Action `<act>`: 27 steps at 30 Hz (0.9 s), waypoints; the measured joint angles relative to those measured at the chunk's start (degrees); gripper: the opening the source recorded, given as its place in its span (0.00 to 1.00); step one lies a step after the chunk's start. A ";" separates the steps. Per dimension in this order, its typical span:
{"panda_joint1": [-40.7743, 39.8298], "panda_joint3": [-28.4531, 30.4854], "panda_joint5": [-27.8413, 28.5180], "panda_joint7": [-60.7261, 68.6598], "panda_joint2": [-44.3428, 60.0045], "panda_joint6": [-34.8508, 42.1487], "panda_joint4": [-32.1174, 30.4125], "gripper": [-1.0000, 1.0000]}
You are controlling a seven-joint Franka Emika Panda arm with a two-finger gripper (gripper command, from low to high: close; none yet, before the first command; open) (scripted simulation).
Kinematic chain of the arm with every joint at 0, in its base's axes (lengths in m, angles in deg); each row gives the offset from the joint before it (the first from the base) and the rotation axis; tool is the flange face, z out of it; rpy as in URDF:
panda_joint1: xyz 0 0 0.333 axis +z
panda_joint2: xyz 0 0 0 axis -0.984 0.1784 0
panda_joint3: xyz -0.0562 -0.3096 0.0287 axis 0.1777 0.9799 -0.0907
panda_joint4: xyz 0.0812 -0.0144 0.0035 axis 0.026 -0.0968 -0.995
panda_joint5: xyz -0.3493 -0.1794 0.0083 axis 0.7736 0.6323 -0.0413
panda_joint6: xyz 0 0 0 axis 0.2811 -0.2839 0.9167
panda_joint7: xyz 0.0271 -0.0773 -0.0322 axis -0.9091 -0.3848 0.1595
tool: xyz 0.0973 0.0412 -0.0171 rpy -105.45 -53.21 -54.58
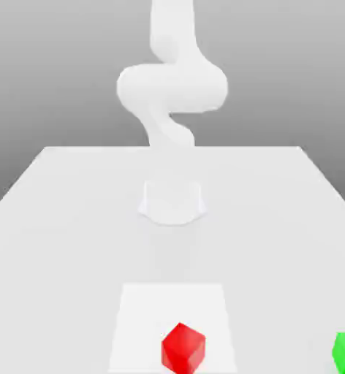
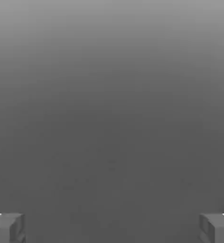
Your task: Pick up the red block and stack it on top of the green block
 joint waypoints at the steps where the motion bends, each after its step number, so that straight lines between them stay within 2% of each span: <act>1: -0.85 -0.88 0.52 -1.78 2.26 -0.80 -0.35 0.50; 9: -6.08 -6.32 4.83 -15.34 19.15 -6.73 -2.94 0.50; 17: -7.50 -7.72 8.30 -28.17 35.80 -12.61 -5.51 0.50; 27: -6.66 -7.70 5.26 -37.32 55.36 -21.86 -8.08 0.50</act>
